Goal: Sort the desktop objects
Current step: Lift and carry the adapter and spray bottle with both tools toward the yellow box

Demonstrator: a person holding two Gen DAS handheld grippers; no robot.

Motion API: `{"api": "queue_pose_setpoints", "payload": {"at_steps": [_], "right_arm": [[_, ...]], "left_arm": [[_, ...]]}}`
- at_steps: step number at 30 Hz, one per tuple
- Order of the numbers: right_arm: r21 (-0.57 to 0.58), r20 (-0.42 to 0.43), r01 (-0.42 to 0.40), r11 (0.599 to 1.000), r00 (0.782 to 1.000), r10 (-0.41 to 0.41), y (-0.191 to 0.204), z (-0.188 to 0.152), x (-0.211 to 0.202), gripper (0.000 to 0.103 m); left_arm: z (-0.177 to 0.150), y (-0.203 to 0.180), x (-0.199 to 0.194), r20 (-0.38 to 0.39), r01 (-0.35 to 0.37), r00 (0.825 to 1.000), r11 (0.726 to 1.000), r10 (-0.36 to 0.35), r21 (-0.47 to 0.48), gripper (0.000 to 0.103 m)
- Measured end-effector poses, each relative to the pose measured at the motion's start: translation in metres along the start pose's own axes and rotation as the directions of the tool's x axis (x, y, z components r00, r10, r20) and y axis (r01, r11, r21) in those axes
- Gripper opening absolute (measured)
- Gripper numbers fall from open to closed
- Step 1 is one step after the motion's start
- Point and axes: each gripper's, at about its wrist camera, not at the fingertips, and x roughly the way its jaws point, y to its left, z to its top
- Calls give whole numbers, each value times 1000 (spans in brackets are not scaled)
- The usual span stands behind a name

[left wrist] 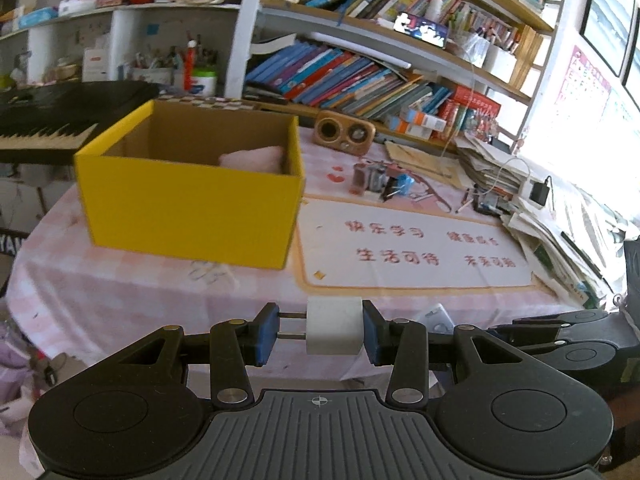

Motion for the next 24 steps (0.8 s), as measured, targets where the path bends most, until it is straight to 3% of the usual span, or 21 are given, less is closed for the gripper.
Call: {"api": "queue_pose_setpoints", "payload": {"at_steps": [24], "right_arm": [[-134,-4,-84,987,996,84,65,7,12,30]], "left_arm": [[-13,48,-45,63,-87,994,993,92,-81,41]]}}
